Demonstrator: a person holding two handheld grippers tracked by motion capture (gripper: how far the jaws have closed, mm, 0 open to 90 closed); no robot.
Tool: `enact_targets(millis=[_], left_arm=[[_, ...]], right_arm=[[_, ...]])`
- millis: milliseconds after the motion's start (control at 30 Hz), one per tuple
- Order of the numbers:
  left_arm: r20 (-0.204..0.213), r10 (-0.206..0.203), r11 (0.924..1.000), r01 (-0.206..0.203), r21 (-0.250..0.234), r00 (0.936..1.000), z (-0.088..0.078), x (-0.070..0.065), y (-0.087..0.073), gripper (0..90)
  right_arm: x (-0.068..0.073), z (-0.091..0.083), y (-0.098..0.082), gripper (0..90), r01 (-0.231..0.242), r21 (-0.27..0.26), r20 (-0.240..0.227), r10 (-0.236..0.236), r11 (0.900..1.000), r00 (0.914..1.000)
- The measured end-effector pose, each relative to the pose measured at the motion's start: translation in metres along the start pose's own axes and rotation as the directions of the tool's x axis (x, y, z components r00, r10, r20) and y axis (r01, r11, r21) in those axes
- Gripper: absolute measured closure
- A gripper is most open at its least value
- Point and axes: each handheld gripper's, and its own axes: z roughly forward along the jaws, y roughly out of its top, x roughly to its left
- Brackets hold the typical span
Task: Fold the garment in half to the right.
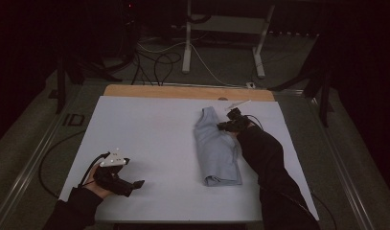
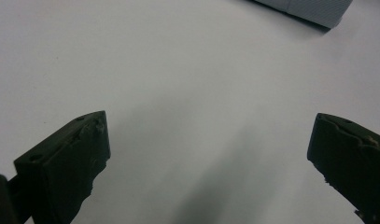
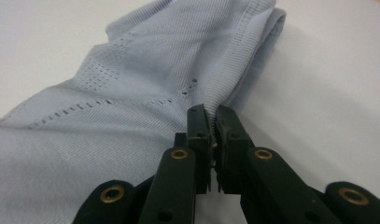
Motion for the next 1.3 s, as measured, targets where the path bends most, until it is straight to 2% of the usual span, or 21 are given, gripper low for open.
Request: enact_targets(millis=[233, 300, 467, 567, 633, 667, 767, 900, 967, 1033, 1133, 1167, 1233, 1267, 1300], left_arm=[[-0.005, -0.006, 1.0, 0.006, -0.006, 1.0, -0.001, 0.001, -0.002, 0.3], [-0.006, -0.008, 0.9999, 0.008, -0.008, 0.9999, -0.001, 0.001, -0.003, 0.3], [0.0, -0.008, 0.9999, 0.008, -0.007, 1.0, 0.0, 0.002, -0.003, 0.3], [0.005, -0.002, 1.0, 0.002, -0.004, 1.0, 0.001, 0.001, -0.003, 0.3], [0.004, -0.002, 1.0, 0.002, -0.005, 1.0, 0.001, 0.002, -0.003, 0.3], [0.005, -0.003, 1.0, 0.003, -0.006, 1.0, 0.001, 0.002, -0.003, 0.3], [0.004, -0.008, 0.9999, 0.008, -0.014, 1.0, 0.001, 0.003, -0.003, 0.3], [0.007, -0.004, 0.9998, 0.005, -0.018, 1.0, 0.001, 0.003, -0.004, 0.3], [0.009, -0.006, 0.9997, 0.006, -0.022, 0.9999, 0.001, 0.003, -0.004, 0.3], [0.011, -0.006, 0.9998, 0.007, -0.02, 0.9999, 0.002, 0.004, -0.005, 0.3], [0.016, -0.012, 0.9997, 0.012, -0.022, 0.9998, 0.003, 0.004, -0.006, 0.3], [0.017, -0.012, 0.9997, 0.013, -0.022, 0.9998, 0.003, 0.004, -0.006, 0.3], [0.017, -0.01, 0.9997, 0.01, -0.024, 0.9998, 0.002, 0.005, -0.006, 0.3], [0.017, -0.01, 0.9997, 0.01, -0.024, 0.9998, 0.002, 0.005, -0.006, 0.3], [0.016, -0.011, 0.9996, 0.011, -0.026, 0.9998, 0.002, 0.005, -0.006, 0.3]], right_arm=[[0.001, 0.006, -0.001, 85.5, -0.005, 0.019, 0.052, 0.004, 1.0, 0.9986], [0.002, 0.006, -0.002, 85.5, 0.01, 0.028, 0.077, -0.012, 1.0, 0.997], [0.004, 0.007, -0.004, 83.6, -0.008, 0.029, 0.074, 0.006, 1.0, 0.9972], [0.003, 0.006, -0.001, 73.9, -0.019, 0.022, 0.066, 0.017, 1.0, 0.9977], [0.001, 0.002, 0.003, 65.6, -0.017, 0.007, 0.04, 0.016, 1.0, 0.9991], [0.002, -0.001, 0.007, 60.1, -0.012, 0.003, 0.045, 0.012, 1.0, 0.9989], [0.001, -0.007, 0.019, 51.4, -0.015, -0.03, 0.049, 0.016, 0.999, 0.9987], [0.002, -0.009, 0.039, 45.1, -0.027, -0.096, 0.047, 0.031, 0.995, 0.9984], [0.002, -0.005, 0.046, 43.0, -0.035, -0.1, 0.042, 0.04, 0.994, 0.9983], [0.002, 0.004, 0.05, 43.0, -0.056, -0.085, 0.054, 0.061, 0.995, 0.9967], [-0.002, 0.017, 0.05, 47.2, -0.09, -0.053, 0.035, 0.092, 0.995, 0.9951], [-0.003, 0.02, 0.05, 51.5, -0.092, -0.039, 0.036, 0.093, 0.995, 0.995], [-0.003, 0.024, 0.048, 72.8, -0.094, -0.016, 0.042, 0.095, 0.995, 0.9946], [-0.003, 0.024, 0.048, 72.8, -0.094, -0.016, 0.042, 0.095, 0.995, 0.9946], [-0.002, 0.024, 0.048, 81.7, -0.075, -0.012, 0.065, 0.076, 0.997, 0.995]])
